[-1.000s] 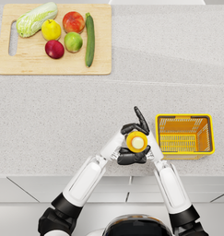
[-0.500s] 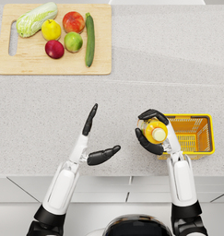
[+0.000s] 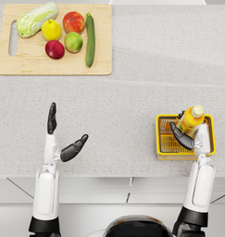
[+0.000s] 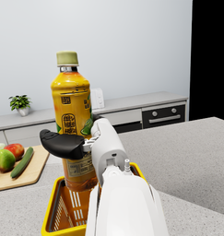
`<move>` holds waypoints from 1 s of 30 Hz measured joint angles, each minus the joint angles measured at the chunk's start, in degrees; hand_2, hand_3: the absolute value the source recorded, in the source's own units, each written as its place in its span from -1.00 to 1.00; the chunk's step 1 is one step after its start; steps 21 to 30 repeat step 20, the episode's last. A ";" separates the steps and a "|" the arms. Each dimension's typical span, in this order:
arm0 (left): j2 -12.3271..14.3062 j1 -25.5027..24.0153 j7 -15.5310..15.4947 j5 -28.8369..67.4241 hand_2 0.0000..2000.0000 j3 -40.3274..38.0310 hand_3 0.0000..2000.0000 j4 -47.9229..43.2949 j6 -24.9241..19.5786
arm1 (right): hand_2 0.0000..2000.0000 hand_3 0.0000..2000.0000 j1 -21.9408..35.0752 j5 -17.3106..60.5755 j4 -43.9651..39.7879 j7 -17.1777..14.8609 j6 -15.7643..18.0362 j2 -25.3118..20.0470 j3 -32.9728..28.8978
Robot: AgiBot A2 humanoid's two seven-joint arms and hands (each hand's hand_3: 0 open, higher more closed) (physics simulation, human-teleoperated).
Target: Pick up the lemon tea and place it into the yellow basket
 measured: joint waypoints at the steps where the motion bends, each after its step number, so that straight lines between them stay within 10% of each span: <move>1: 0.14 0.09 0.00 0.00 -1.00 0.04 -1.00 0.21 0.00 | -1.00 -0.31 -0.05 -0.01 0.24 5.52 -3.35 0.03 -0.20; 4: 0.87 2.48 0.00 0.00 -1.00 0.07 -1.00 0.92 0.00 | -1.00 -1.00 0.90 -0.02 4.26 14.36 -8.75 0.59 0.99; 11: 1.10 13.77 0.00 -0.01 -1.00 -3.13 -1.00 6.87 0.00 | -1.00 -1.00 5.83 -0.02 10.49 19.01 -11.54 3.42 -0.18; 30: 1.44 13.75 0.00 -0.02 -1.00 -3.92 -1.00 9.27 0.00 | -1.00 -1.00 5.12 -0.02 8.63 19.49 -11.83 3.30 -0.66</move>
